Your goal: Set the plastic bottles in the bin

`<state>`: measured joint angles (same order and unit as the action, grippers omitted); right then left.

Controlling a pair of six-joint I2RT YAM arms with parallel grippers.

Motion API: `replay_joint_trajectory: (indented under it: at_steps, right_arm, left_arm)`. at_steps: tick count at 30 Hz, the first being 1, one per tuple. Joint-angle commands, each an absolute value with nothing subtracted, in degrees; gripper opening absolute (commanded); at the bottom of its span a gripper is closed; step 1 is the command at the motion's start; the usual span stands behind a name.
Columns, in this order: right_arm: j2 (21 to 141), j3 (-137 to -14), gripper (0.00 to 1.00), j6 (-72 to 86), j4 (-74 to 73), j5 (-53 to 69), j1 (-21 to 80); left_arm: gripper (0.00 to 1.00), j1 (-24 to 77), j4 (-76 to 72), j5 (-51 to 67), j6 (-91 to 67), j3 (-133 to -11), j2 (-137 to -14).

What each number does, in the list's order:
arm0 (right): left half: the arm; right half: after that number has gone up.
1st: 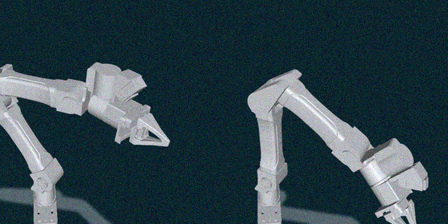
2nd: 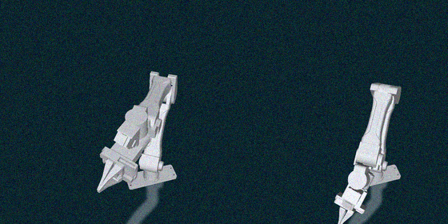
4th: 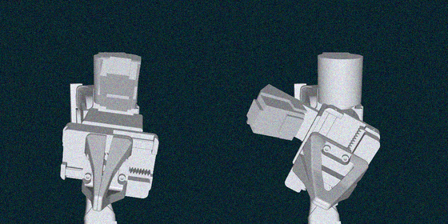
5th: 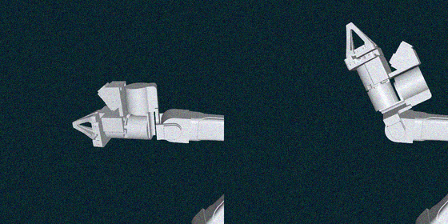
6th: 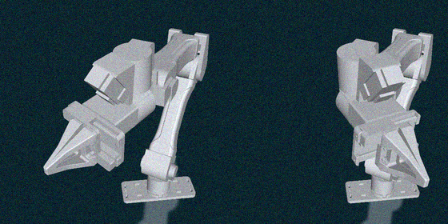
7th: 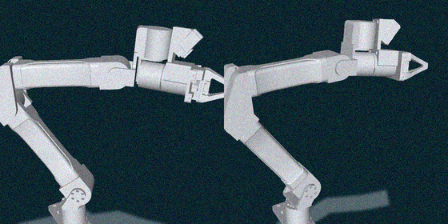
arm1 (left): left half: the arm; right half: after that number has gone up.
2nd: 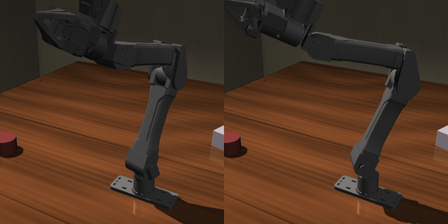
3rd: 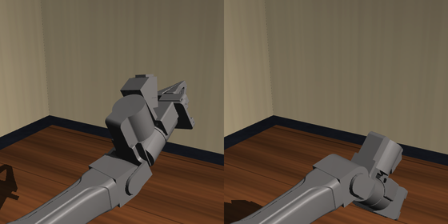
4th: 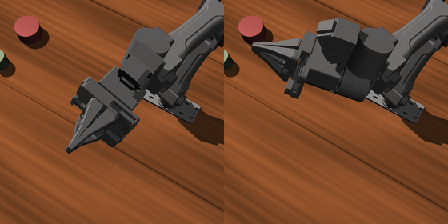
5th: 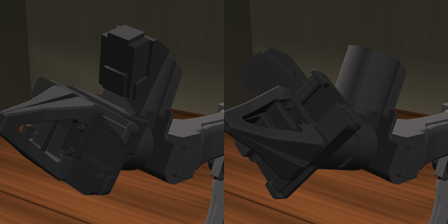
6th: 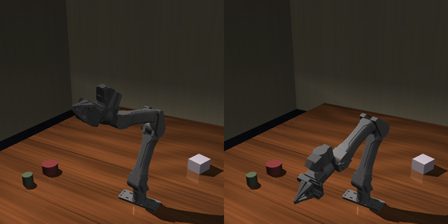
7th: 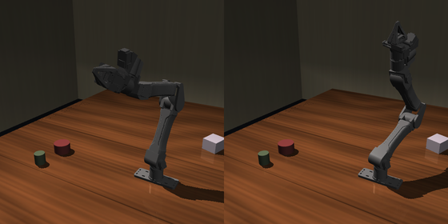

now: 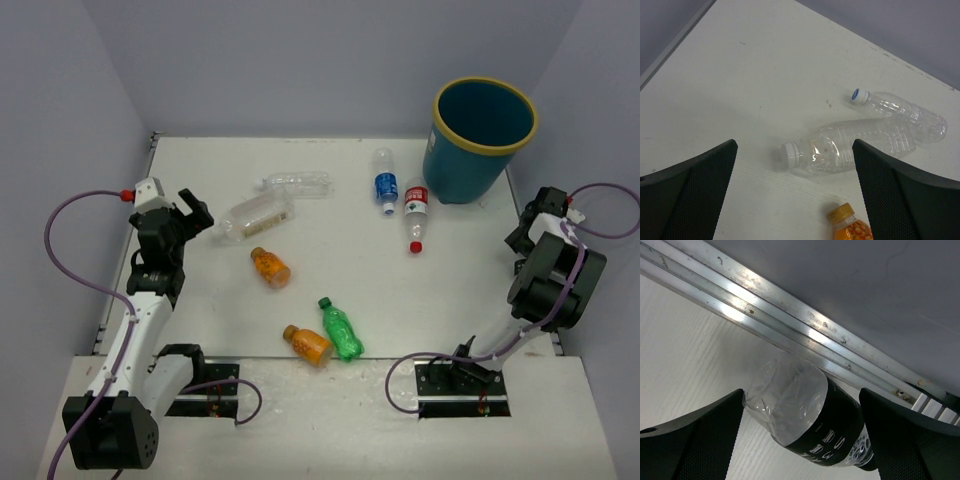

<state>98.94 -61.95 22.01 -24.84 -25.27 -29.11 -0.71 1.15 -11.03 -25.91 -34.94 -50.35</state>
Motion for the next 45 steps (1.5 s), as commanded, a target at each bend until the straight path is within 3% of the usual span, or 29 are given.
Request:
replay_joint_trajectory:
  at_steps: [1,4,6,12,16,19,22,27,31,34,40,43,45]
  right_arm:
    - [102.03,-65.37,0.77,19.8,-28.04,-22.64,-30.68]
    - [102.49,-65.63,0.51,19.74,-28.3,-18.25,-30.85]
    - [100.12,-64.56,0.39,20.06,-27.47,-16.29,-30.78]
    - [88.89,-60.57,0.19,20.93,-25.24,-11.64,-30.74]
    - [78.8,-55.49,0.17,19.95,-19.65,1.06,-26.46]
    - [68.52,-52.86,0.17,16.59,-14.42,4.49,-14.8]
    - [61.61,-55.27,0.16,17.1,-13.1,6.75,-6.06]
    - [55.01,-61.76,0.15,16.18,-1.13,13.71,-0.44]
    - [62.76,-74.75,0.16,17.38,3.72,0.87,-0.51]
    - [74.53,-90.35,0.17,20.67,-2.17,-15.6,-0.44]
    - [89.99,-102.34,0.23,20.74,-0.48,-35.94,1.5]
    - [91.39,-102.88,0.03,21.76,5.2,-41.95,2.67]
    - [91.21,-100.25,0.0,20.29,11.32,-46.0,3.8]
  left_arm:
    - [1.0,-0.62,-0.94,-13.48,-24.79,-35.8,-50.01]
    - [1.0,-0.62,-0.79,-14.15,-24.84,-35.77,-50.07]
    - [1.0,-0.62,-0.79,-14.02,-24.87,-35.77,-50.1]
    - [1.0,-0.62,-0.62,-13.43,-25.31,-35.68,-49.84]
    - [1.0,-0.62,-1.17,-12.46,-25.79,-35.15,-50.09]
    - [1.0,-0.62,-1.83,-12.1,-26.32,-34.87,-51.16]
    - [1.0,-0.62,-0.36,-11.15,-26.63,-36.21,-52.51]
    - [1.0,-0.62,-1.58,-8.09,-27.59,-36.12,-51.95]
    - [1.0,-0.62,-0.51,-6.42,-29.35,-37.08,-52.09]
    - [1.0,-0.62,-0.09,-6.0,-30.28,-37.59,-52.12]
    - [1.0,-0.62,2.04,-5.26,-31.21,-37.09,-51.42]
    - [1.0,-0.62,1.2,-3.69,-31.27,-36.53,-51.33]
    - [1.0,-0.62,1.05,-3.34,-31.49,-36.27,-51.42]
